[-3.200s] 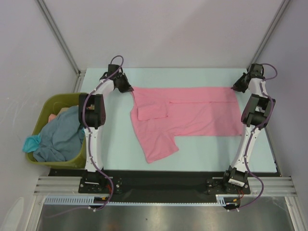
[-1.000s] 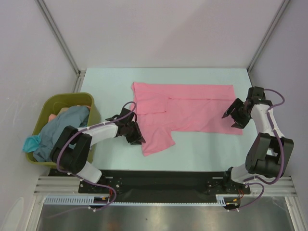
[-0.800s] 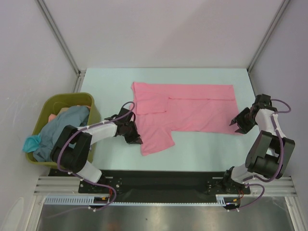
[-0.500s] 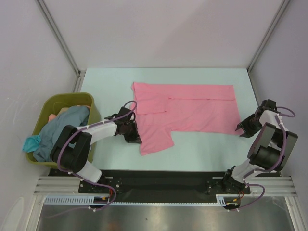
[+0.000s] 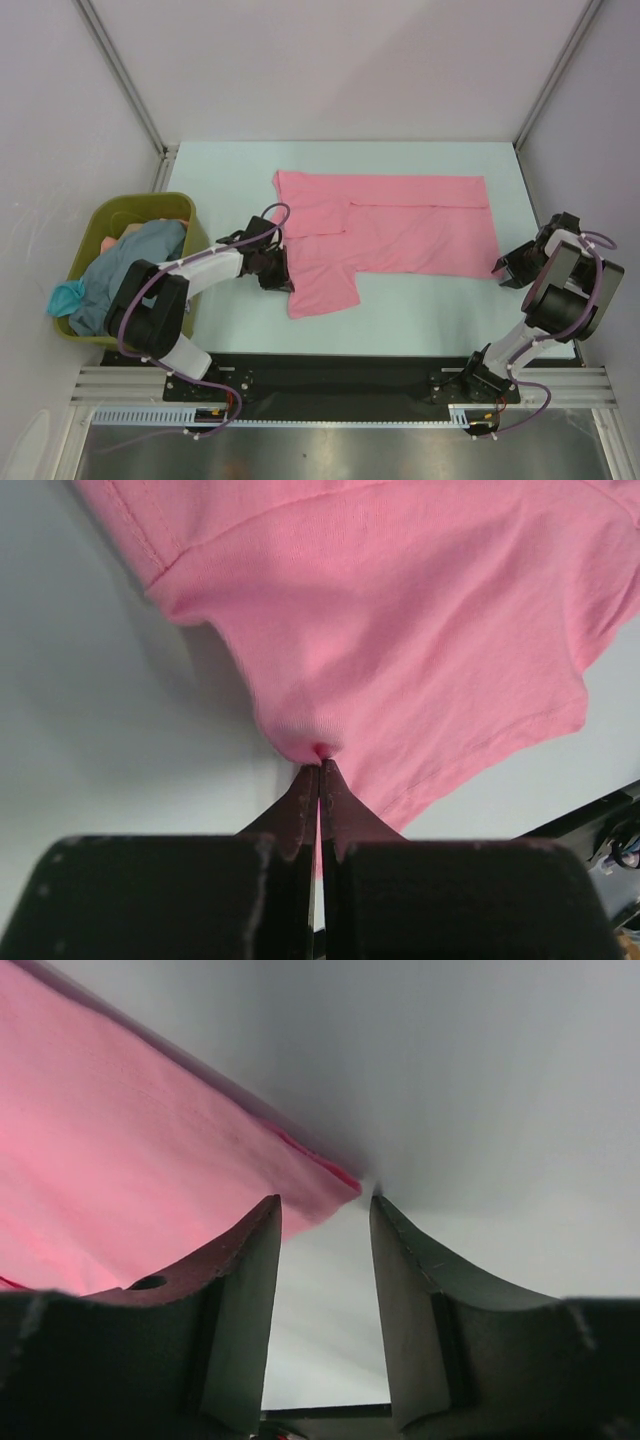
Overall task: Fold and stack the t-shirts
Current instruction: Fold the tshirt
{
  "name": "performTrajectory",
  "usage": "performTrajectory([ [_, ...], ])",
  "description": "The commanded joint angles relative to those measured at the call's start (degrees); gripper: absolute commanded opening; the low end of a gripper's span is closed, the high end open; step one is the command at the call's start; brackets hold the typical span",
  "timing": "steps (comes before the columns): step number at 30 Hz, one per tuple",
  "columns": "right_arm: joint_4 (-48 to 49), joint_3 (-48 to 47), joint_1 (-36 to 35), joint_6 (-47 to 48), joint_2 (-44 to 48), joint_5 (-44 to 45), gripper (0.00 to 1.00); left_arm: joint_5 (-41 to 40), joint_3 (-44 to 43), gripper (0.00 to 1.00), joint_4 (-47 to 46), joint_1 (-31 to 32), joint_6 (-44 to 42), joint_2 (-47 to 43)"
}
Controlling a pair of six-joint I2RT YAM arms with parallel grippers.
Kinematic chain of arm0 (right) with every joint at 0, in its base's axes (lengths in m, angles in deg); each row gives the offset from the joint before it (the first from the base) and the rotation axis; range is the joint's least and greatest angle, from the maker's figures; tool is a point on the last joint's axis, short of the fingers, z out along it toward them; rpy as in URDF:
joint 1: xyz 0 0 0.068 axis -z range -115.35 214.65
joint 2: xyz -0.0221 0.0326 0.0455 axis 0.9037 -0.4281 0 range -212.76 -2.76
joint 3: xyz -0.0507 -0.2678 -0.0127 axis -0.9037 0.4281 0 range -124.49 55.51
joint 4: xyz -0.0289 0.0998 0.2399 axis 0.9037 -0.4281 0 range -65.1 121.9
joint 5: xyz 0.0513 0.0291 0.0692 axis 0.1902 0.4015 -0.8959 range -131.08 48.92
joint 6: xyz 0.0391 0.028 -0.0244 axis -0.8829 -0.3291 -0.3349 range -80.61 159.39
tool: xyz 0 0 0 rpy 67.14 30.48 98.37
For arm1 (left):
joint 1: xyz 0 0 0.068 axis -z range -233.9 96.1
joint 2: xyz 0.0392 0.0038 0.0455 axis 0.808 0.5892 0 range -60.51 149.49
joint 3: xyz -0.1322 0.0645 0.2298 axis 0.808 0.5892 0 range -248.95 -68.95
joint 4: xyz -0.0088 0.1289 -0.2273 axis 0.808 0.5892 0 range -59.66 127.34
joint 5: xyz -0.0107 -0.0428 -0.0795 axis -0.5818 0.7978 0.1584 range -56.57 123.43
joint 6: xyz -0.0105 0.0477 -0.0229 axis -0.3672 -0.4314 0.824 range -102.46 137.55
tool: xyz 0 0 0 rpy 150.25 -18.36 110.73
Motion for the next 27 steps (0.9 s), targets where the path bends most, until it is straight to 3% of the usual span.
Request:
performTrajectory([
  [1,2.43,-0.86,0.29,-3.28,-1.80,-0.43,0.45,0.71,-2.38,0.00,1.11,-0.45,-2.76,-2.52],
  [3,2.78,-0.42,0.38,-3.73,-1.71,0.63,0.41,0.01,-2.82,0.00,1.38,-0.54,-3.11,-3.32],
  [7,2.10,-1.82,0.38,-2.59,-2.33,2.39,0.07,-0.17,-3.70,0.00,1.73,-0.45,-3.38,-5.69],
  [9,0.95,-3.05,0.12,-1.89,-2.59,3.18,0.00,-0.26,-4.49,0.00,1.99,-0.54,-3.55,-6.57],
  [18,-3.01,-7.80,-4.09,2.85,-1.10,7.75,0.00,-1.93,-11.17,0.00,5.24,-0.45,-2.33,-7.98],
  [27,-4.24,-16.32,-8.50,2.69,-2.85,6.79,0.00,-5.97,-19.78,0.00,7.27,-1.24,-0.31,-4.91],
])
